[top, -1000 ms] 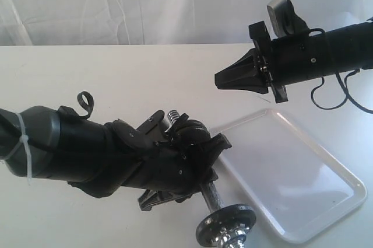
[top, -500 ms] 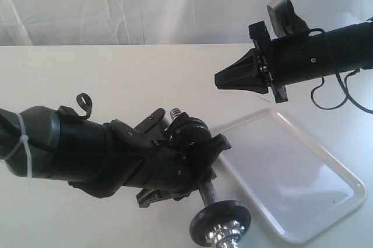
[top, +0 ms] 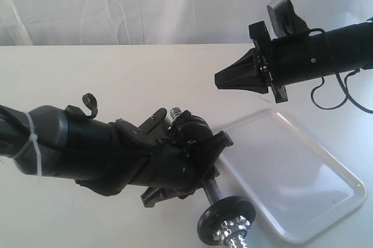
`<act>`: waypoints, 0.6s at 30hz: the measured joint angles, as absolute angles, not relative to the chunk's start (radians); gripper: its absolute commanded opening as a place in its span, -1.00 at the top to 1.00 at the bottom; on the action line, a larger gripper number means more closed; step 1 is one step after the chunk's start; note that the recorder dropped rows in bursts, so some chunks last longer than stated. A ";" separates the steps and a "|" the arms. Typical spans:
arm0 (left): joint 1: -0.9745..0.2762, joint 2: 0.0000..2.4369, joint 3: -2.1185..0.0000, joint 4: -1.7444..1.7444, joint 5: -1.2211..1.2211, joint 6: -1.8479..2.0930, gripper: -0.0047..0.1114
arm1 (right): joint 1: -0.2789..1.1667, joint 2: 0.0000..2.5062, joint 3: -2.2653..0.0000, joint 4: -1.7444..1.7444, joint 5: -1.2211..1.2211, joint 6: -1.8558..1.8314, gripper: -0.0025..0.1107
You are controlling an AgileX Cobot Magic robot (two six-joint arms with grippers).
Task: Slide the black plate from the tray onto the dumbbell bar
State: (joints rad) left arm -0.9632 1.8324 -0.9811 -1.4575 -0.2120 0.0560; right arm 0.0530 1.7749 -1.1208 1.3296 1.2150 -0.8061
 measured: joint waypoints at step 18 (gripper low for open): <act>-0.963 1.837 -0.984 -1.474 -0.212 0.109 0.92 | 0.053 1.775 -1.121 1.342 1.215 -0.804 0.96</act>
State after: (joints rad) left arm -0.9632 1.8371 -0.9835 -1.4741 -0.2120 0.1088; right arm 0.0530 1.7749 -1.1208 1.3417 1.2150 -0.8041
